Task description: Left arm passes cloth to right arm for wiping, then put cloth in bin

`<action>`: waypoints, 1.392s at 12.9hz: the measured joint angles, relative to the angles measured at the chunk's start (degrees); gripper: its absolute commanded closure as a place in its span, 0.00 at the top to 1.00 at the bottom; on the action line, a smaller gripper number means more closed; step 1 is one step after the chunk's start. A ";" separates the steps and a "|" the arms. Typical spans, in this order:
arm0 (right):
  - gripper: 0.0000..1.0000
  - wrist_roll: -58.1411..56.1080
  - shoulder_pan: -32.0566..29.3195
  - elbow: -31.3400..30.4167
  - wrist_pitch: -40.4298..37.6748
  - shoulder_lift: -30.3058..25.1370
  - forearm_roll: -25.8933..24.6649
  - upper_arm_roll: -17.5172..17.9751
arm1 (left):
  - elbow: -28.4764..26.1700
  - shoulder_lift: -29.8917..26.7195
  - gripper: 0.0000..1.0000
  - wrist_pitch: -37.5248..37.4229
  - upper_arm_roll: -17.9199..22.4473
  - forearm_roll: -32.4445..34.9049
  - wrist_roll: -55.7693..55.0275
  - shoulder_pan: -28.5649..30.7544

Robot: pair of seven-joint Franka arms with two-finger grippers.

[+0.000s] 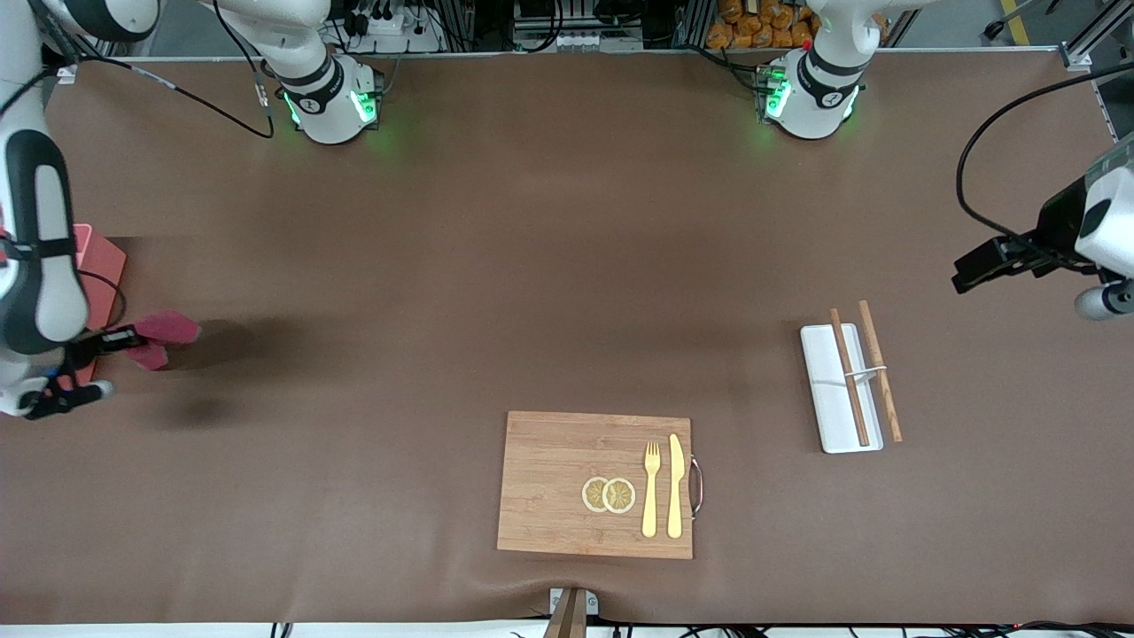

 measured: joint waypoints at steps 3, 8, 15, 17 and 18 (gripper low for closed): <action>0.00 3.09 7.18 -0.88 0.00 0.51 7.36 0.21 | -1.41 -2.31 1.00 -0.08 2.62 0.01 4.73 -0.38; 0.00 17.57 21.11 0.73 1.30 0.41 18.17 0.47 | -2.46 -3.90 1.00 -0.18 2.99 0.01 4.94 -0.64; 0.00 27.56 27.60 7.30 -3.80 -9.85 19.59 -1.97 | -2.76 -3.95 1.00 -0.18 2.60 0.01 4.94 -1.16; 0.00 26.66 24.35 7.28 -12.47 -14.98 18.42 -4.47 | -2.76 -3.98 1.00 -0.18 2.58 0.01 4.94 -1.15; 0.00 24.75 21.63 7.23 -15.71 -16.53 17.97 -5.06 | -2.75 -3.99 1.00 -0.18 2.59 0.01 4.94 -1.15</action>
